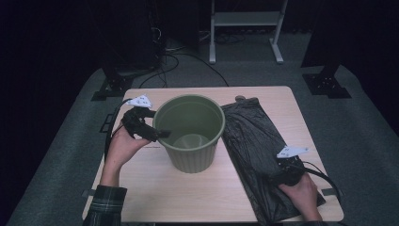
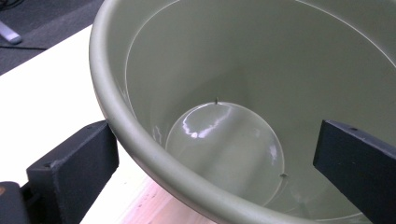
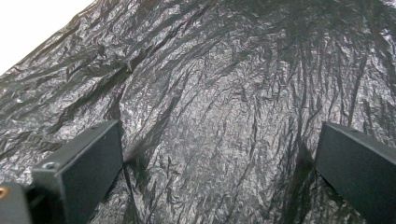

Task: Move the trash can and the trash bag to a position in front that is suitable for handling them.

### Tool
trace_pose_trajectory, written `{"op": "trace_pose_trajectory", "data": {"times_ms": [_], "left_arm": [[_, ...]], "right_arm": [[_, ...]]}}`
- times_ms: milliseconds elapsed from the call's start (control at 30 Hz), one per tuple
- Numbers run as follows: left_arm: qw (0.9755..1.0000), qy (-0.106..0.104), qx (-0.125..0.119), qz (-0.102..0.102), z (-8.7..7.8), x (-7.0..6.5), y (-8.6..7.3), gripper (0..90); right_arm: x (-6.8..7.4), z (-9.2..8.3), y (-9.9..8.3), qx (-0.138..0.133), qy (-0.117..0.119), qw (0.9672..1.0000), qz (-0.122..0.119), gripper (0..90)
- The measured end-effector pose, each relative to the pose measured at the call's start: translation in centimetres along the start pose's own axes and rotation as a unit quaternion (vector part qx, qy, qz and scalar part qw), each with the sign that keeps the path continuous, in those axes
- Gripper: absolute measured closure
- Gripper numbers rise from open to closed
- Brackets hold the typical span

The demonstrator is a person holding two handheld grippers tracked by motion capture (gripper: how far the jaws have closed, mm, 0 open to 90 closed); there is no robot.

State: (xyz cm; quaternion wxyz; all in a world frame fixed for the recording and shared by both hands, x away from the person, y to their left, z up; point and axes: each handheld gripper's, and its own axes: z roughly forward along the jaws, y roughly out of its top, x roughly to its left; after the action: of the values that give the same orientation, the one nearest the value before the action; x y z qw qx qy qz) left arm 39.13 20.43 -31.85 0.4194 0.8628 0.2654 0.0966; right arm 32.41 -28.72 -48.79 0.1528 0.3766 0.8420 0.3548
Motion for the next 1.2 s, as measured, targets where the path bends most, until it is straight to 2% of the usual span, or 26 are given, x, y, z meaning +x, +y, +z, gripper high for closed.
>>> {"op": "trace_pose_trajectory", "data": {"times_ms": [367,567,767,967,1167,1200], "left_arm": [[0.9997,-0.023,-0.011,0.006,0.1,-2.2,-0.5,0.0],[0.9994,-0.028,-0.012,0.013,0.2,-3.4,-0.8,0.0],[0.9995,-0.027,-0.010,0.017,0.1,-3.5,-0.8,0.0],[0.9996,-0.016,-0.016,0.019,-0.2,-2.9,-0.1,0.0],[0.9993,-0.001,-0.034,0.015,-1.6,-2.6,0.3,0.0],[0.9990,0.004,-0.042,0.014,-2.4,-2.7,0.1,0.0]], "right_arm": [[0.0,0.0,0.0,0.000,-0.001,1.0000,0.000,0.0],[0.0,0.0,0.0,0.000,-0.001,1.0000,0.001,0.0],[0.0,0.0,0.0,0.000,-0.001,1.0000,0.001,0.0],[0.0,0.0,0.0,0.000,-0.001,1.0000,0.001,0.0],[0.0,0.0,0.0,0.000,-0.001,1.0000,0.001,0.0],[0.0,0.0,0.0,0.000,-0.001,1.0000,0.001,0.0]]}}
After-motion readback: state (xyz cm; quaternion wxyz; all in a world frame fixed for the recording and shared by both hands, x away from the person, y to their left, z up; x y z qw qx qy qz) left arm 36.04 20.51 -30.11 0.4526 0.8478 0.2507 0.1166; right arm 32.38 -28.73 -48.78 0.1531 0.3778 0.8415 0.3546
